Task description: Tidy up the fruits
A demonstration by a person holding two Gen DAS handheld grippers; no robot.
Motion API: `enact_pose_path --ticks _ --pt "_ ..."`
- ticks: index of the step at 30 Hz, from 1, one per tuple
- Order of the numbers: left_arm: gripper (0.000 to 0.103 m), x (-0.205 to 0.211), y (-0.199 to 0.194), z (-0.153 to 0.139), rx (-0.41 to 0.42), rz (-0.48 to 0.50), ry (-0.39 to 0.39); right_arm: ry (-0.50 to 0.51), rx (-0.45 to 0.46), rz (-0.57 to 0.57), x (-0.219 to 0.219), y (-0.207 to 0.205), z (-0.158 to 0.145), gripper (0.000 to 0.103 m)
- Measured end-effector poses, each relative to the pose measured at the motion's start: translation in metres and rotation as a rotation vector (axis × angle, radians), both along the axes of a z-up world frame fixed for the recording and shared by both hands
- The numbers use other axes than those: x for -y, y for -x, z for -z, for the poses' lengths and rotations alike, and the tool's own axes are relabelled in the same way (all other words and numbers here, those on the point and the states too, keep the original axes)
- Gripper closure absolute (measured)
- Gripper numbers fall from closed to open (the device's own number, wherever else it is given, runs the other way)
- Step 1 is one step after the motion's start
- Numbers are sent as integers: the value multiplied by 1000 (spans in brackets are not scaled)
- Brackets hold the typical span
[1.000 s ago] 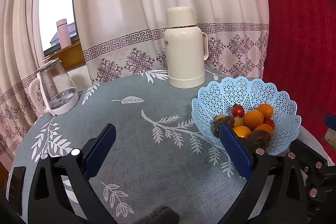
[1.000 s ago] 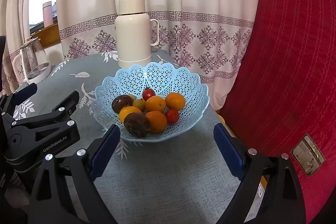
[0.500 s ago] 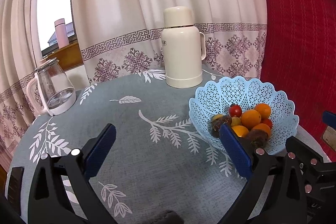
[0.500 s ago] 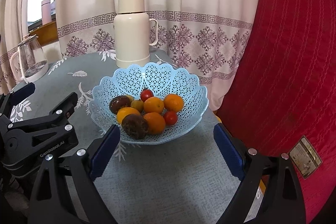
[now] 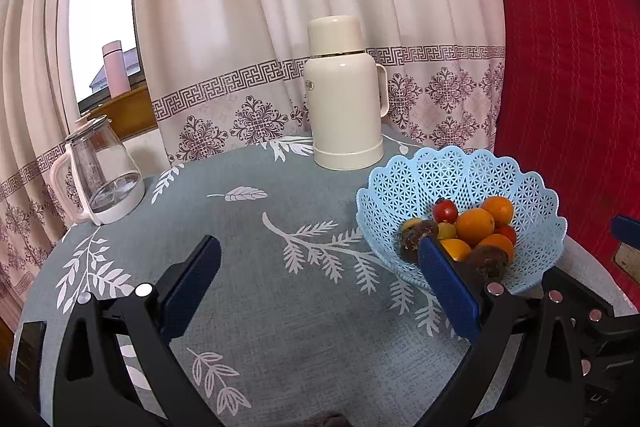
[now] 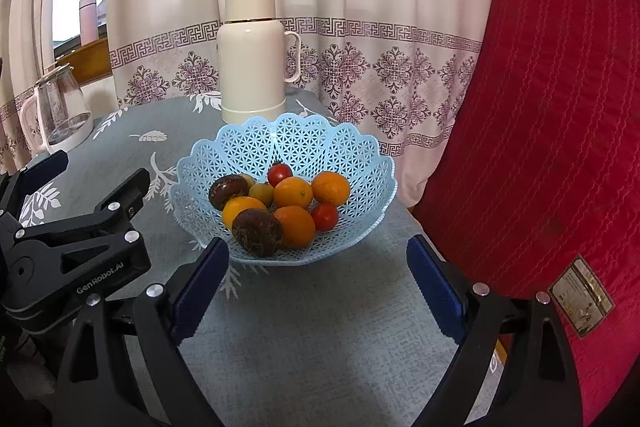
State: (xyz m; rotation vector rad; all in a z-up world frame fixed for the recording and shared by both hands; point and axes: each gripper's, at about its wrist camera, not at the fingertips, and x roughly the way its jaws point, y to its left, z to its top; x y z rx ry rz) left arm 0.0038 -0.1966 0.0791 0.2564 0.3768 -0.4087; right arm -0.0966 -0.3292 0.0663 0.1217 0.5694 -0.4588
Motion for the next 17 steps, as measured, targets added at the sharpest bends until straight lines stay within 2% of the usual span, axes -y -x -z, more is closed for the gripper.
enact_pose_path --ticks 8,17 --pt "3 0 3 -2 10 11 0 0 -6 -5 -2 1 1 13" --pt "3 -14 -6 4 -76 -33 12 -20 -7 -21 -11 3 1 13"
